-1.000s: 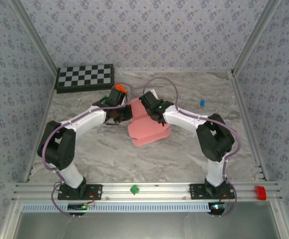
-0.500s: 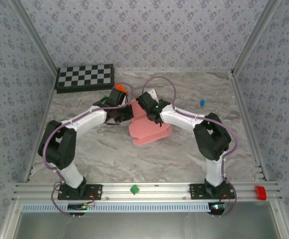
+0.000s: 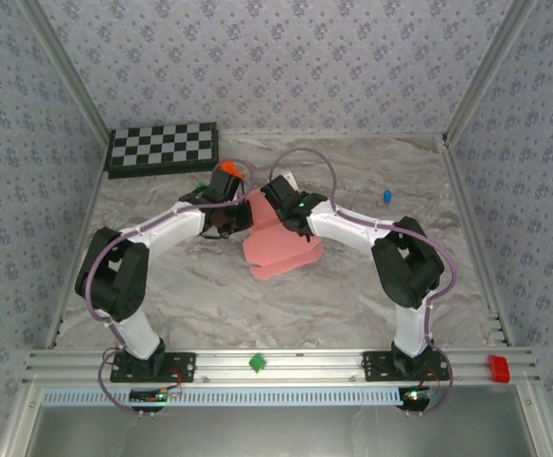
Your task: Fold the paper box
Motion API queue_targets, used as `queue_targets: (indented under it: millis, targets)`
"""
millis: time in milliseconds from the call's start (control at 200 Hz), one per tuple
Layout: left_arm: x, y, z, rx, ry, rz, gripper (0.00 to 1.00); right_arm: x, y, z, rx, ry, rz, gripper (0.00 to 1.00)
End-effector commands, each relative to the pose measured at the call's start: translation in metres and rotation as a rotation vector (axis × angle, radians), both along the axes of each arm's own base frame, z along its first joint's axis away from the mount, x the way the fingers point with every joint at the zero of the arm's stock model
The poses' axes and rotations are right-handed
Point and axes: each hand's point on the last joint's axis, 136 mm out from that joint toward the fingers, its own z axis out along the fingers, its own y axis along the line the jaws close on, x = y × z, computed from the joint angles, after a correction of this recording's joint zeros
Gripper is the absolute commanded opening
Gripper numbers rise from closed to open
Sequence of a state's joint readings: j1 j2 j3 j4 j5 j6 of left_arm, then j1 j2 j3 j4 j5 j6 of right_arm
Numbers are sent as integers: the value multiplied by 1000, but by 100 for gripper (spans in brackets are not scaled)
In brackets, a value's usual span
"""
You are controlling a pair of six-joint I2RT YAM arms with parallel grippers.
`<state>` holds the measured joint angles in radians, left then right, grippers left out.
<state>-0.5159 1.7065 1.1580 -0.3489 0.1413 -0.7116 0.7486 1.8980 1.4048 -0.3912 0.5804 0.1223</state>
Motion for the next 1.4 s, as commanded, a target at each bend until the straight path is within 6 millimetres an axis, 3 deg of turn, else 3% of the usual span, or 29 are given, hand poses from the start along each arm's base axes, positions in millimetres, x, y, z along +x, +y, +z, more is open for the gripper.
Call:
queue_targets:
  millis: [0,155,270,555,785,1079,1094,1274,1394]
  targets:
    - [5,2,3,-3,4,31,0,-6,11,15,74,3,53,31]
    - [5,3,2,-3,8,36,0,-9,17,18,110,13,72,38]
    - [6,2,2,-6,9,39,0,-11,17,21,131,17,69,52]
    - [5,3,1,-7,14,43,0,-14,6,33,200,29,30,70]
    - [5,3,3,-25,25,79,0,-26,-5,64,342,28,16,73]
    - [9,-3,17,-139,63,226,0,-60,-41,114,607,13,-27,72]
    - [9,-4,17,-146,71,237,0,-65,-45,104,604,36,-37,72]
    - [11,-14,25,-207,147,351,0,-87,-66,113,691,48,-67,71]
    - [7,-9,27,-173,188,458,0,-101,-74,114,717,78,-91,71]
